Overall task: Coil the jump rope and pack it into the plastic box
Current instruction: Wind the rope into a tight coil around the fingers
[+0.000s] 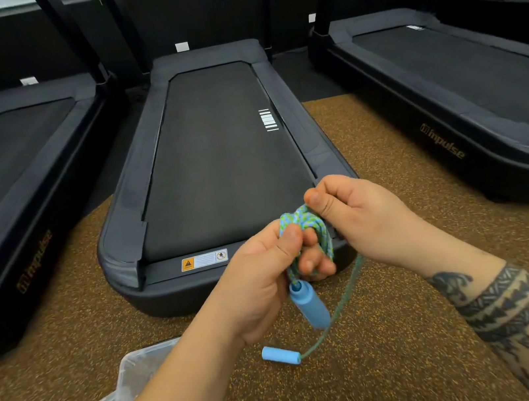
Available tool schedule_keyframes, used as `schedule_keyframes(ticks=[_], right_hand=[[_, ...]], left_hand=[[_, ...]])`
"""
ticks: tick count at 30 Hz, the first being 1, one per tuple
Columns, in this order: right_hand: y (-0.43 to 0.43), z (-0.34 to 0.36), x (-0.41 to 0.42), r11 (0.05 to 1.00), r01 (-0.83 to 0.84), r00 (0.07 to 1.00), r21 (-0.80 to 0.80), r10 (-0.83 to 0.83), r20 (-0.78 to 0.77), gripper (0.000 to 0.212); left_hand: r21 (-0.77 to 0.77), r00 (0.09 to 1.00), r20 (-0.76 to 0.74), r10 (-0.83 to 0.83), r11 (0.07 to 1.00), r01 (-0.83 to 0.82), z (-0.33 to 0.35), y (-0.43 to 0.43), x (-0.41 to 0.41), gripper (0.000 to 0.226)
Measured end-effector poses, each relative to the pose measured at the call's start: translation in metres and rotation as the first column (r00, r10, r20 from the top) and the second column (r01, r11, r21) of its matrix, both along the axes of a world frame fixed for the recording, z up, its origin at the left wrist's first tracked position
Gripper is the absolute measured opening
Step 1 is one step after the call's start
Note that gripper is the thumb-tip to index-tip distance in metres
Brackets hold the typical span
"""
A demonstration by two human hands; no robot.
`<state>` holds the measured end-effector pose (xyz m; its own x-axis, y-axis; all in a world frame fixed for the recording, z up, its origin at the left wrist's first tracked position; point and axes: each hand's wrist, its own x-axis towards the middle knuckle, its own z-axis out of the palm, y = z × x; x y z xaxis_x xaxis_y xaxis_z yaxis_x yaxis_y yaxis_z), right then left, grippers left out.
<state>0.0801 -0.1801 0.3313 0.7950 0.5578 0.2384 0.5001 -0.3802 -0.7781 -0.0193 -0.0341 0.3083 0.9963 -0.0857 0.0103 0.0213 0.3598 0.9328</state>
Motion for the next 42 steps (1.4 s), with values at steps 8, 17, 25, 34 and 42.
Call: schedule_keyframes(ticks=[8, 17, 25, 34, 42], right_hand=[[0.004, -0.036, -0.006, 0.971, -0.125, 0.984, -0.204, 0.095, -0.152, 0.026], [0.005, -0.023, -0.021, 0.924, -0.238, 0.964, -0.3, 0.185, -0.194, 0.028], [0.004, -0.007, -0.022, 0.951, -0.309, 0.905, -0.028, 0.285, -0.315, 0.028], [-0.005, 0.011, -0.018, 0.957, -0.286, 0.909, 0.046, 0.287, -0.303, 0.026], [-0.005, 0.005, -0.011, 0.991, -0.107, 0.988, 0.074, 0.115, -0.102, 0.03]], left_hand=[[-0.2, 0.996, 0.069, 0.064, 0.979, -0.049, 0.009, 0.006, 0.001, 0.025], [0.11, 0.977, 0.055, 0.207, 0.971, -0.212, -0.004, 0.012, 0.008, 0.022], [0.396, 0.971, 0.099, 0.218, 0.887, -0.239, -0.011, 0.013, 0.01, 0.026], [0.398, 0.989, 0.12, 0.088, 0.908, -0.129, -0.006, 0.012, 0.003, 0.028], [0.26, 0.992, 0.118, 0.05, 0.962, -0.08, -0.004, 0.008, 0.001, 0.013]])
